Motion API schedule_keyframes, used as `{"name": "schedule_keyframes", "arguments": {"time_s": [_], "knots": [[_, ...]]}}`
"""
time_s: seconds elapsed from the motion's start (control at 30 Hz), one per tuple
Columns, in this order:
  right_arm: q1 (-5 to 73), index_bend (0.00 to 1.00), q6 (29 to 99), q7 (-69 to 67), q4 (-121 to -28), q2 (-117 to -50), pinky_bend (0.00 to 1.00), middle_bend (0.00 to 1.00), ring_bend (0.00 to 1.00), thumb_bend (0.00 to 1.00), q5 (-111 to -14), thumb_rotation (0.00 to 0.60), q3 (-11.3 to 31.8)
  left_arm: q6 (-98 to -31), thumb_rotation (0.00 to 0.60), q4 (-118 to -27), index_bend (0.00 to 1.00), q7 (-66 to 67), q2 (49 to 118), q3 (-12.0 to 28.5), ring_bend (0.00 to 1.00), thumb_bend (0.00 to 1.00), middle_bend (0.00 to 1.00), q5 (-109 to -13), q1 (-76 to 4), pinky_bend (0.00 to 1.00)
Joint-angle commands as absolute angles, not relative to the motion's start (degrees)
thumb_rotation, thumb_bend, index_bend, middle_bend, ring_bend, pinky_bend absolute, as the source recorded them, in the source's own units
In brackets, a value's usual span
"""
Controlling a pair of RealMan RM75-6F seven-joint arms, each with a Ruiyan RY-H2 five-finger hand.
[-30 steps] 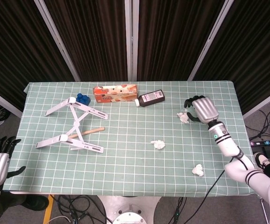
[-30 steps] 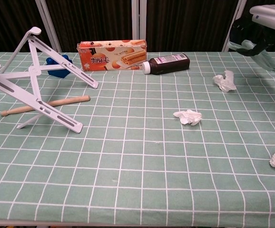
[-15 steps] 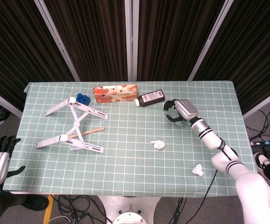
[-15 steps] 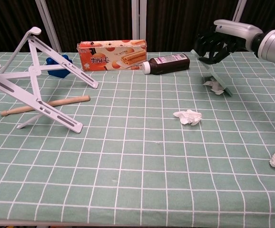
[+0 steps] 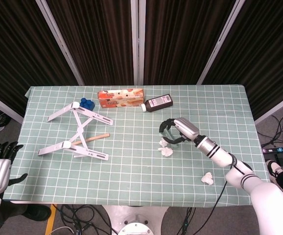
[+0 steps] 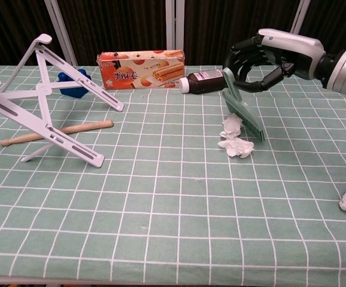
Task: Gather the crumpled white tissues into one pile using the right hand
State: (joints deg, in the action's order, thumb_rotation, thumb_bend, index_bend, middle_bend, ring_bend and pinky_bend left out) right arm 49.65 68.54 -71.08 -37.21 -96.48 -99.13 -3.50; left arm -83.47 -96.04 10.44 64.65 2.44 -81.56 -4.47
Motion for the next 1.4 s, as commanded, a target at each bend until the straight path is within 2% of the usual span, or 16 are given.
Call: {"name": "schedule_keyframes", "arguments": {"time_s": [0.03,0.23,0.4,0.6,0.73,0.93,1.13,1.4], "knots": [[47.6,0.71,71.4,-70.9,-40.9,-93.5,0.43,0.61,0.38,0.41,-98.8,0.6,-3.7,-83.6,0.6,-95.8,0.17,10.1,64.8,2.3,0.07,0.0,0.11,-81.7,-4.4,0.1],[40.8,0.7,75.1,-64.3,-52.0,-85.6,0.43,0.61,0.38,0.43,-94.1,0.6,-2.6,-83.7,0.6,-94.7,0.17,8.7,64.9,2.1,0.07,0.0,0.11,-82.3,-4.3,0.1],[32.8,0.7,76.8,-54.3,-69.1,-76.3,0.43,0.61,0.38,0.46,-88.4,0.6,-3.5,-83.7,0.6,-93.7,0.17,7.2,65.3,2.0,0.07,0.0,0.11,-82.9,-4.4,0.1],[23.1,0.7,81.2,-43.7,-84.3,-71.3,0.43,0.61,0.38,0.46,-81.1,0.6,-3.9,-83.0,0.6,-92.7,0.17,6.3,65.8,2.1,0.07,0.0,0.11,-83.5,-5.1,0.1],[18.2,0.7,82.3,-41.1,-89.7,-70.3,0.43,0.61,0.38,0.46,-78.3,0.6,-5.1,-83.2,0.6,-92.2,0.17,5.9,66.2,2.4,0.07,0.0,0.11,-84.0,-5.4,0.1],[13.9,0.69,82.5,-40.0,-93.6,-69.9,0.43,0.61,0.38,0.46,-79.5,0.6,-6.7,-81.8,0.6,-91.7,0.17,5.5,66.6,2.4,0.07,0.0,0.11,-84.1,-6.3,0.1],[12.1,0.68,82.4,-36.9,-96.5,-72.5,0.42,0.61,0.38,0.46,-80.0,0.6,-5.2,-81.4,0.6,-91.2,0.17,4.9,66.9,2.5,0.07,0.0,0.11,-84.2,-6.8,0.1],[12.0,0.67,81.6,-27.4,-96.7,-78.1,0.39,0.61,0.37,0.46,-77.2,0.6,-0.5,-81.0,0.6,-90.6,0.17,3.7,67.0,2.0,0.07,0.0,0.11,-83.9,-6.7,0.1]]}}
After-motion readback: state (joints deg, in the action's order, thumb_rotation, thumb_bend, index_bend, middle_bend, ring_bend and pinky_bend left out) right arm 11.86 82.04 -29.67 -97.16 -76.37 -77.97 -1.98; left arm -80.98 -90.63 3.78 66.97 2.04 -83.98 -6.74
